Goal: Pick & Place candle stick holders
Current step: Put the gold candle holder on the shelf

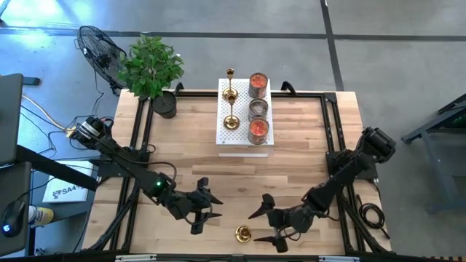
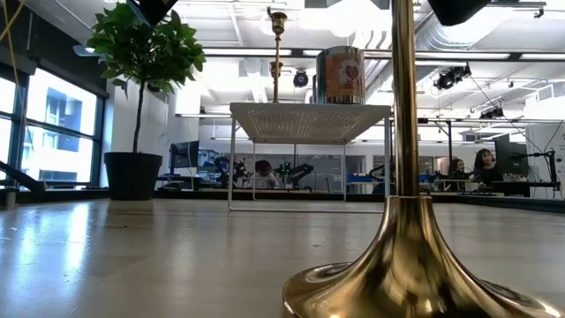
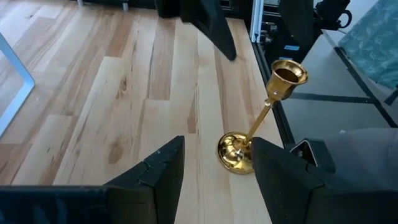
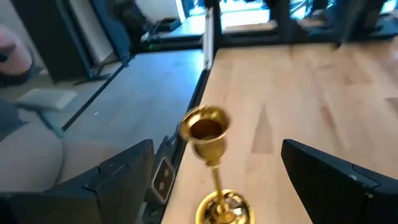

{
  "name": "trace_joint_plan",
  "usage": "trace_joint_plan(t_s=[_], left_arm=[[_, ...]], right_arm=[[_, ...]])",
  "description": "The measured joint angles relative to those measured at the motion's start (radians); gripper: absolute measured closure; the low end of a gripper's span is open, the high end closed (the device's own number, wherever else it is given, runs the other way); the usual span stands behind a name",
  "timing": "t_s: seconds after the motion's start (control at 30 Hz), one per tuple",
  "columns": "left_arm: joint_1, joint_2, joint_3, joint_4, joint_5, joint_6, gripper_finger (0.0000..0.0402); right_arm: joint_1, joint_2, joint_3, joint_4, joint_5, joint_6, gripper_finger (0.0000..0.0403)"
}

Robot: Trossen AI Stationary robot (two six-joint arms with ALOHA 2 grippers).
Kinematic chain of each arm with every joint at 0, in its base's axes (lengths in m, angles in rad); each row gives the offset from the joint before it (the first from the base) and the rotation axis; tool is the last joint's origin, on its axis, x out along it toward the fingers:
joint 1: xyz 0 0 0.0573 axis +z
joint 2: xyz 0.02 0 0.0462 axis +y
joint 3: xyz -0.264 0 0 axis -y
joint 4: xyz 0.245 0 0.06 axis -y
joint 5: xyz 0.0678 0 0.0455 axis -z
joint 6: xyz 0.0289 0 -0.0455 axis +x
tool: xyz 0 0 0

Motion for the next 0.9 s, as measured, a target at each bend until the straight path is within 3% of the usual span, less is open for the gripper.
trace_joint_plan(t_s=[0.9], left_arm=[[0.000,0.000,0.000,-0.008,0.006,-0.005,0.0220]], right_arm=[[-0.070,0.040,0.036,-0.053,-0.112,0.002,0.0061]])
